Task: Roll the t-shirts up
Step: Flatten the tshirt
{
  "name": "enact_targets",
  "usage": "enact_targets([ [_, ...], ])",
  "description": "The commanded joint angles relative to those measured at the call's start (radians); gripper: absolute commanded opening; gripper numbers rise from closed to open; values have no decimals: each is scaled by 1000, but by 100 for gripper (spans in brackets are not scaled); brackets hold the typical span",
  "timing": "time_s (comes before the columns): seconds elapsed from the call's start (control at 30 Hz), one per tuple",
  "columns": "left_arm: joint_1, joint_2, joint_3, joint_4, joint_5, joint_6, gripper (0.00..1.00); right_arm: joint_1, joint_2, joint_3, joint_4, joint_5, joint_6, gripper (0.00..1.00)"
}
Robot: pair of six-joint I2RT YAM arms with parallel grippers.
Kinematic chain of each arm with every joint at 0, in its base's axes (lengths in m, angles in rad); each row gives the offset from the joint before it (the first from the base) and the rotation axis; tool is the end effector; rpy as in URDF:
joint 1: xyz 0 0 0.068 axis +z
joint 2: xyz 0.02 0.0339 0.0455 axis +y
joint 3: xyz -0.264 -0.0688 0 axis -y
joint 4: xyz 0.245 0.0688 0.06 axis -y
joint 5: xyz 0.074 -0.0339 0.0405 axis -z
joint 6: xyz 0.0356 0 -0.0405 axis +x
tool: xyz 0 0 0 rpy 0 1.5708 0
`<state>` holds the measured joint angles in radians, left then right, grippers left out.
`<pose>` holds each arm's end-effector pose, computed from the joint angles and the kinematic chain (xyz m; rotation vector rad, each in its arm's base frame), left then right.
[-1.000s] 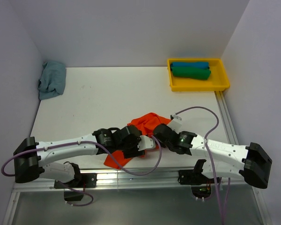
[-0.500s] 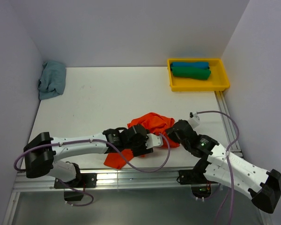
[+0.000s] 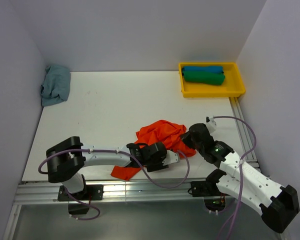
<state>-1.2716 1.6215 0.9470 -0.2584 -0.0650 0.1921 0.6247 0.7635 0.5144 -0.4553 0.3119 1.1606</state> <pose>0.0987 -0.3122 0.1830 1.6762 1.9068 -0.3600 0.1392 0.0869 0.2239 0.7704 2.1741 0.6016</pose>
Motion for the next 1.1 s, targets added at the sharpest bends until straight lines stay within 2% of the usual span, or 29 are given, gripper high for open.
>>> enact_targets([
  [0.0,-11,32,27,28,-76,-40,52,-22,11,-4,58,-22,-27,6],
  [0.1,-12,46,9,64,-96,-46,48,-29,13,4,55,-23,-33,6],
  [0.2,-14,46,-4,76,-117,-51,39,-37,7,6,49,-23,-39,6],
  [0.23,-14,44,-5,76,-131,-49,29,-37,5,4,46,-22,-41,6],
  [0.3,-14,28,-10,74,-140,-43,17,-46,-7,4,41,-23,-45,6],
  [0.33,-14,18,-10,70,-147,-39,5,-48,-10,4,40,-25,-47,6],
  [0.37,-14,9,-4,59,-156,-31,0,-51,-12,6,38,-30,-50,6],
  [0.53,23,-80,61,-1,-148,-6,0,-65,-4,45,30,-36,-85,3],
  [0.67,179,-153,149,-97,-58,4,0,-74,42,124,6,-23,-130,2],
  [0.77,273,-207,214,-162,-35,15,0,-89,72,209,-17,-8,-174,1],
  [0.9,386,-255,279,-235,74,12,0,-138,118,358,-39,-14,-249,0],
  [1.0,391,-265,270,-272,157,37,0,-163,160,423,-45,-25,-278,0],
  [1.07,330,-273,201,-231,143,43,9,-168,183,434,-48,-25,-285,0],
])
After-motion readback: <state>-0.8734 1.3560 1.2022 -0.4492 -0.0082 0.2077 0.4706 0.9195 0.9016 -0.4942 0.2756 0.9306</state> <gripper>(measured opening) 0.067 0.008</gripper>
